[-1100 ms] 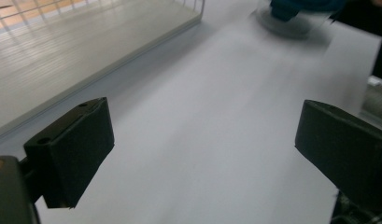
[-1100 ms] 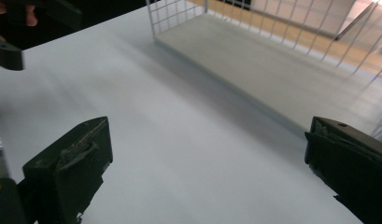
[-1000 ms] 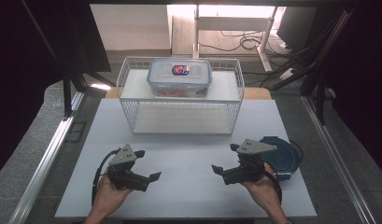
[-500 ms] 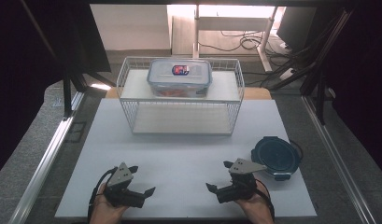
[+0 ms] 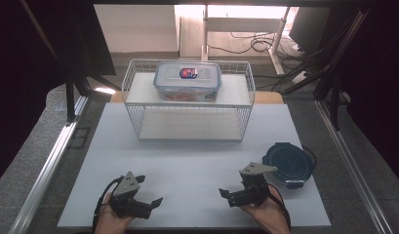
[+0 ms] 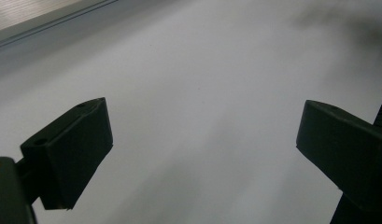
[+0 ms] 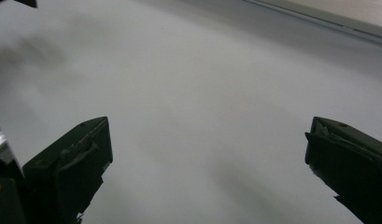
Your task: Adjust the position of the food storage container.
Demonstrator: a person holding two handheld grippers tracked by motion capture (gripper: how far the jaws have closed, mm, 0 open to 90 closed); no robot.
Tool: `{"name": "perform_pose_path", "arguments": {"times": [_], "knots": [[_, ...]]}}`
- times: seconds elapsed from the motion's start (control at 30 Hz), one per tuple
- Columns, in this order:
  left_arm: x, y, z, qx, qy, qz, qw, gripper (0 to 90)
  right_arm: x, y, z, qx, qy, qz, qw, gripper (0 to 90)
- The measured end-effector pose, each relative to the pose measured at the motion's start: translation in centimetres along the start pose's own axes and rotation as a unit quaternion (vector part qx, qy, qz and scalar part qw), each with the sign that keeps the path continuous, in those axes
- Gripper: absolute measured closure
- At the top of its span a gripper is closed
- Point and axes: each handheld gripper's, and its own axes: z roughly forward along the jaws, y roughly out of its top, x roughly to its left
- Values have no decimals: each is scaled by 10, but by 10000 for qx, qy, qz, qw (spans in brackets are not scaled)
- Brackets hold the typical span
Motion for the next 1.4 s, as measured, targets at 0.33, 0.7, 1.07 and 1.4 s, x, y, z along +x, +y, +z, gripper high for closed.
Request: {"name": "perform_pose_path", "arguments": {"times": [0.33,0.7,1.07,1.4], "knots": [[1,-1,2,45,-53,-37,10000,32,-29,8,-38,-330,-691,-9,9971,451],[1,-2,5,96,-95,-66,9999,33,-105,-6,-88,-458,-1291,598,9888,891],[1,-2,8,170,-134,-65,9997,33,-160,-24,-112,-601,-2266,1202,9647,891],[1,-3,9,199,-151,-73,9997,33,-181,-40,-119,-465,-2756,1346,9507,891]]}}
